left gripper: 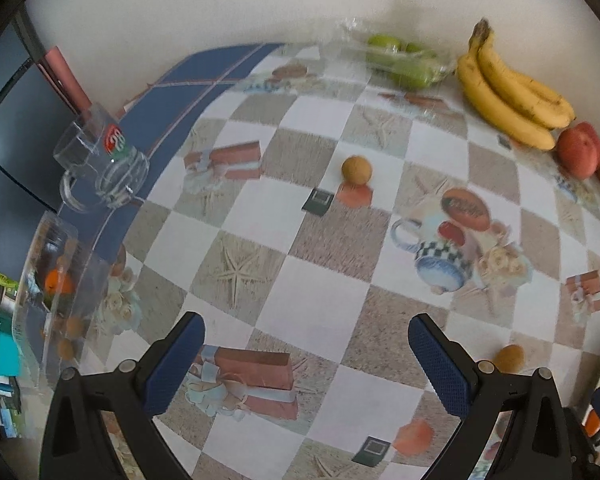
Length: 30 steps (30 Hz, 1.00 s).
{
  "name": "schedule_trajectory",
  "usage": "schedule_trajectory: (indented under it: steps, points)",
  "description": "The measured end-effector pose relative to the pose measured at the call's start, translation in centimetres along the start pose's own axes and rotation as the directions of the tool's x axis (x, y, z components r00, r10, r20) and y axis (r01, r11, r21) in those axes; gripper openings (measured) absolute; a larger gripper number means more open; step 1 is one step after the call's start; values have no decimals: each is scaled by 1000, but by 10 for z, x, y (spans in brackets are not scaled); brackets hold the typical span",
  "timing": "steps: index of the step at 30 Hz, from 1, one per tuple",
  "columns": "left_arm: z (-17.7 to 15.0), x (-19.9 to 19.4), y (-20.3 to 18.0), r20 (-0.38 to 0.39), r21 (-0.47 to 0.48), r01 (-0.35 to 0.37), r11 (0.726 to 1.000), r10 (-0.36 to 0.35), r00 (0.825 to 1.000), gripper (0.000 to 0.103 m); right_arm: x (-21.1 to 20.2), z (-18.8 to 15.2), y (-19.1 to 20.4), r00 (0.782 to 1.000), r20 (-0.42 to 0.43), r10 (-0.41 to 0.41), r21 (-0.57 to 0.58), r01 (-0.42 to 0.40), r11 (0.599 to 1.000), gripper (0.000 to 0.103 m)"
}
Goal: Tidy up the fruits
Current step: 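Withdraw both open tools from the bowl toward the remaining kiwis, then grasp a brown kiwi with the right tool while the left tool grasps another kiwi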
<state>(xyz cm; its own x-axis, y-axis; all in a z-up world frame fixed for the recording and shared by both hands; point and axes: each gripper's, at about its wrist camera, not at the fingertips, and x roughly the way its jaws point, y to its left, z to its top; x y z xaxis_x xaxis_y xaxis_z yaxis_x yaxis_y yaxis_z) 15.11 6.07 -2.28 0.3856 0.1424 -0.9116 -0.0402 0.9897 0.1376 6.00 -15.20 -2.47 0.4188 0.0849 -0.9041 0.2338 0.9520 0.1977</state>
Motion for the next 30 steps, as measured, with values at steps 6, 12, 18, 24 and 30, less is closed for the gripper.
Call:
schedule_trajectory:
  steps: [6,12,18,24,30]
  points:
    - [-2,20,3,-57,-9,14,1000,-15,998,103,20,3,14,1000,-23,5,-17,-5,1000,95]
    - [-1,29,10,-72,-25,7,1000,-9,997,103,37,4,27,999,-35,-24,-47,23,999,95]
    - [2,33,17,-73,-40,7,999,-10,997,103,48,9,37,999,-33,-39,-51,37,998,76]
    - [3,36,19,-72,-43,13,999,-16,997,103,55,12,45,999,-37,-8,-47,7,999,60]
    - [3,38,18,-61,-31,14,999,-16,998,103,60,12,50,999,-50,-6,-53,4,999,53]
